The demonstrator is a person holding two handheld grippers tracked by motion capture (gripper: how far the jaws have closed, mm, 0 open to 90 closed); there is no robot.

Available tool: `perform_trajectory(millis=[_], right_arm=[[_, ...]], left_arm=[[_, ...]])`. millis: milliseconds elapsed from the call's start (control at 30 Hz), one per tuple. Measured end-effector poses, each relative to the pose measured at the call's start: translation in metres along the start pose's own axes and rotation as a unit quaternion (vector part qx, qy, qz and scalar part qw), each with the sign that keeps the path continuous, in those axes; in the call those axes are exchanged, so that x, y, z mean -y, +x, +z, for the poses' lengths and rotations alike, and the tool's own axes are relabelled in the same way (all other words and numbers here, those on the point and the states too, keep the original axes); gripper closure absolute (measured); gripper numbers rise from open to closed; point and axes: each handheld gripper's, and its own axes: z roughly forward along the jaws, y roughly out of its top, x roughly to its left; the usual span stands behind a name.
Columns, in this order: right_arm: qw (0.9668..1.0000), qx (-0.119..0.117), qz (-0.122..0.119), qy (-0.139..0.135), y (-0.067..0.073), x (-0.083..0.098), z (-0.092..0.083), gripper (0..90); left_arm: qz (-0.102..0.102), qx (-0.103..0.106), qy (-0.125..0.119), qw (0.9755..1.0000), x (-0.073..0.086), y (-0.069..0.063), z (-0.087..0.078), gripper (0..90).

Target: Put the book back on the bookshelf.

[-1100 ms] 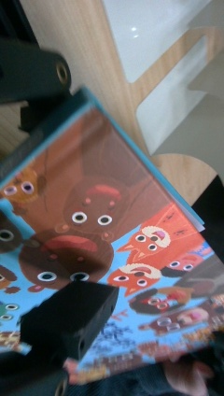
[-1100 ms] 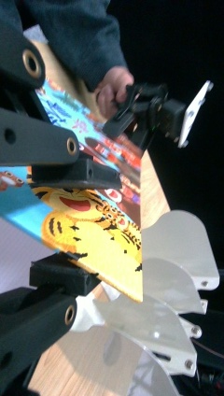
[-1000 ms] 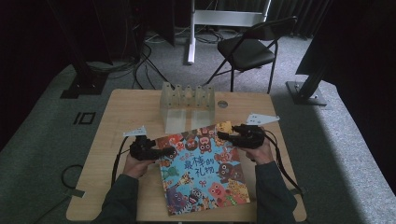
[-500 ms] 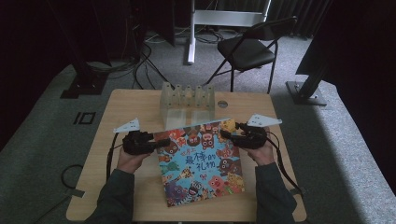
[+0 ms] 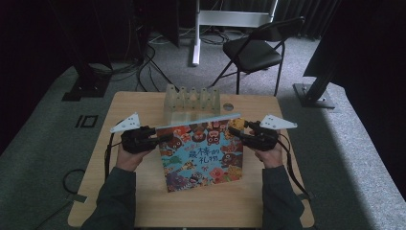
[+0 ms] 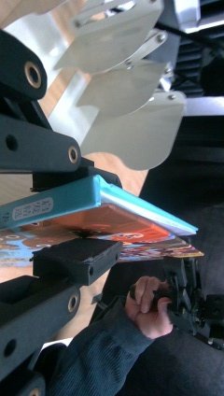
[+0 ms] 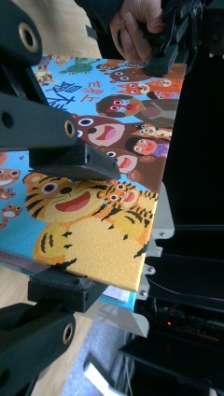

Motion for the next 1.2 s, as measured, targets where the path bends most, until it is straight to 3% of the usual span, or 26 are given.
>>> perform_trajectory(millis=[233,533,767,833,867,1033,1200], right_arm=[[0.9997,0.014,-0.015,-0.015,0.006,-0.005,-0.004,53.5],[0.9996,0.013,-0.019,-0.014,0.009,-0.001,-0.012,49.4],[0.9999,0.011,-0.006,-0.009,0.000,0.010,-0.018,44.1],[0.9999,0.014,0.001,-0.001,-0.003,0.014,-0.018,42.9],[0.9999,0.014,0.007,0.005,-0.006,0.018,-0.017,42.1],[0.9997,0.012,0.018,0.014,-0.010,0.028,-0.014,41.5],[0.9994,0.012,0.021,0.022,-0.011,0.033,-0.013,41.0]], left_arm=[[0.031,-0.006,-0.010,0.9995,-0.009,-0.006,-0.005,72.3],[0.048,0.015,-0.016,0.9986,-0.007,-0.011,-0.008,74.2],[0.049,0.024,-0.032,0.9980,-0.001,-0.013,-0.008,74.1],[0.050,0.027,-0.030,0.9979,0.000,-0.014,-0.008,74.4],[0.061,0.021,-0.019,0.9978,0.002,-0.017,-0.005,74.4],[0.057,0.030,-0.014,0.9978,0.005,-0.018,-0.001,71.1],[0.040,0.057,-0.020,0.9973,0.009,-0.017,0.000,69.6]])
